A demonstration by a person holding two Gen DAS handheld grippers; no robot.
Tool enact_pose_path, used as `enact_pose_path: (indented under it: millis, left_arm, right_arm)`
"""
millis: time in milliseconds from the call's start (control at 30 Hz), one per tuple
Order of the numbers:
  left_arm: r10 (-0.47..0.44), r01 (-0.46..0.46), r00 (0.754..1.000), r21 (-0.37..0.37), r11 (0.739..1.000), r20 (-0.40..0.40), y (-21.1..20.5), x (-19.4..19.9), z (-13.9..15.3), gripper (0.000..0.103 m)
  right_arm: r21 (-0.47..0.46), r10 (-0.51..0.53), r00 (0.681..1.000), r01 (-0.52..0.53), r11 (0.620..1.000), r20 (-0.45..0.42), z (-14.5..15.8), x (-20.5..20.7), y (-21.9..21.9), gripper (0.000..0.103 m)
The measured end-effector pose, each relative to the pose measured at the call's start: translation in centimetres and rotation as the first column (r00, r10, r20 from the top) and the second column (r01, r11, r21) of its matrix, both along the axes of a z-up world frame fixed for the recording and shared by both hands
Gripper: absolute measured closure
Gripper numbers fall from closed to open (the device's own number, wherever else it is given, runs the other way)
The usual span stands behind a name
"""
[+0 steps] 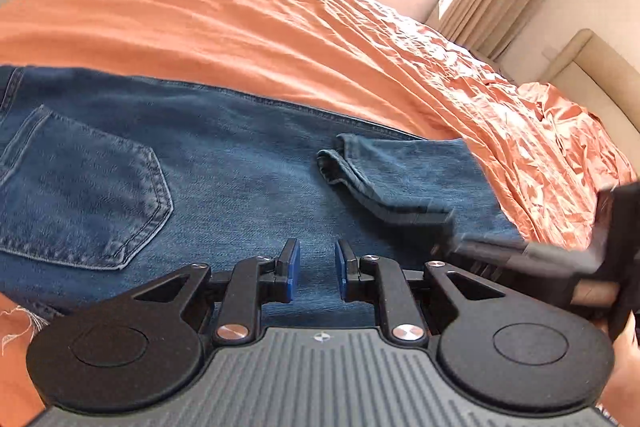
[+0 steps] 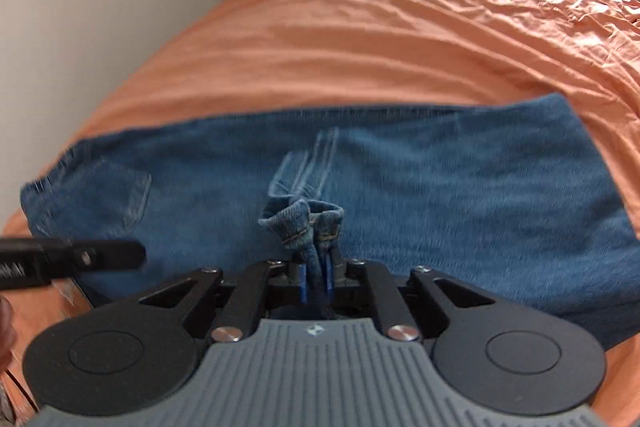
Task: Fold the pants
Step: 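Lift the hem with the right tool and fold it toward the waistband, then lower the hem onto the jeans and open the right tool, then grasp the folded hem edge with the left tool and adjust it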
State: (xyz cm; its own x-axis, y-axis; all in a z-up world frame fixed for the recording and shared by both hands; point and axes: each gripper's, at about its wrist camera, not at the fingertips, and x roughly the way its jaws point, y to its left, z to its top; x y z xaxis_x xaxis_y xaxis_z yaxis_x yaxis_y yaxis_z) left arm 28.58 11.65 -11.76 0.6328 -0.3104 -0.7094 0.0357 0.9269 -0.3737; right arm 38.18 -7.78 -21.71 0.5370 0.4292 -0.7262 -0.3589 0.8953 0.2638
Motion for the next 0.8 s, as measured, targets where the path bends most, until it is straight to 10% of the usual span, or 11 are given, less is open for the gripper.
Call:
enact_pose_path:
  millis: [433,800]
  left_arm:
    - [0.012,-0.009,1.0,-0.214,0.977,0.014,-1.1,5.2,-1.4,0.061]
    - [0.014,-0.017,0.998,-0.044,0.999,-0.069,-5.4,8.5,-4.7,0.061]
  right_arm:
    - [0.193,-0.001,1.0,0.003,0.981,-0.006,1.1,-2.1,-6.0,0.054]
    - [0.193,-0.236,0.964,0.209,0.959,0.126,-0.9,-1.9,-16.0,0.063]
